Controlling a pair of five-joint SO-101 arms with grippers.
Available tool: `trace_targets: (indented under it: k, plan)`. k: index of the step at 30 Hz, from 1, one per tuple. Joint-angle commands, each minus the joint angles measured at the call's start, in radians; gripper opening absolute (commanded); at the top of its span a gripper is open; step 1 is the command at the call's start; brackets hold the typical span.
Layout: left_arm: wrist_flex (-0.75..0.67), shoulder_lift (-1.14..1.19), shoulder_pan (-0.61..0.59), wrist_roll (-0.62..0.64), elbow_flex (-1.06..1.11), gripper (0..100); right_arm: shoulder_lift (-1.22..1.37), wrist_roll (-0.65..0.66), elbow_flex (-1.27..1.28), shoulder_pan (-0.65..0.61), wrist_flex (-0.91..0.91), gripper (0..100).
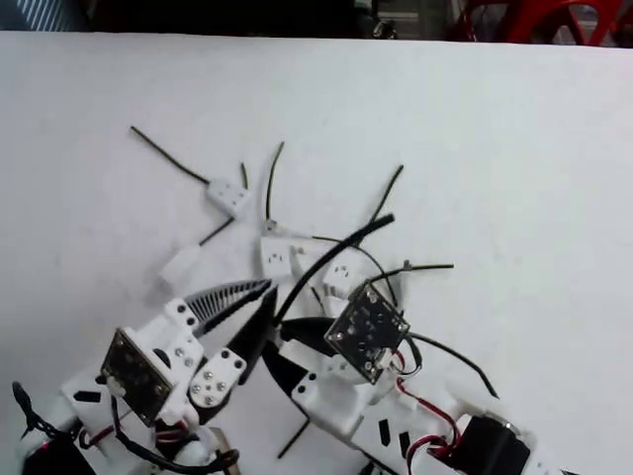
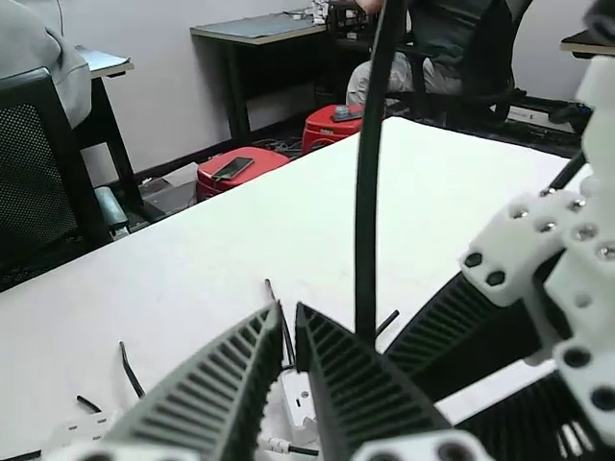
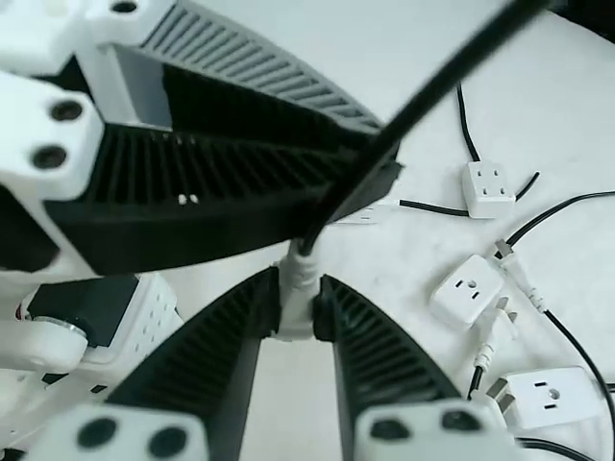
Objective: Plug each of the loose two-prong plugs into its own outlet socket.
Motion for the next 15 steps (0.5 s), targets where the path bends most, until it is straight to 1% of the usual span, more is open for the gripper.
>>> trace_targets:
  k: [1, 4, 6, 10, 15]
  plan:
    - [0.023, 0.002, 0.022, -0.008, -0.029, 5, 0.002, 0.005, -0.005, -0.012, -0.022, 1.7]
    - [0.043, 0.002, 0.027, -0.009, -0.032, 5, 0.004, 0.003, -0.002, -0.012, -0.022, 1.7]
    - [0.058, 0.001, 0.053, -0.011, -0.032, 5, 0.004, 0.002, -0.002, -0.012, -0.022, 1.7]
    - [0.066, 0.001, 0.105, -0.081, -0.025, 5, 0.004, 0.002, -0.002, -0.012, -0.021, 1.7]
    - [0.064, 0.001, 0.068, -0.089, -0.031, 5, 0.004, 0.002, -0.002, -0.008, -0.018, 1.7]
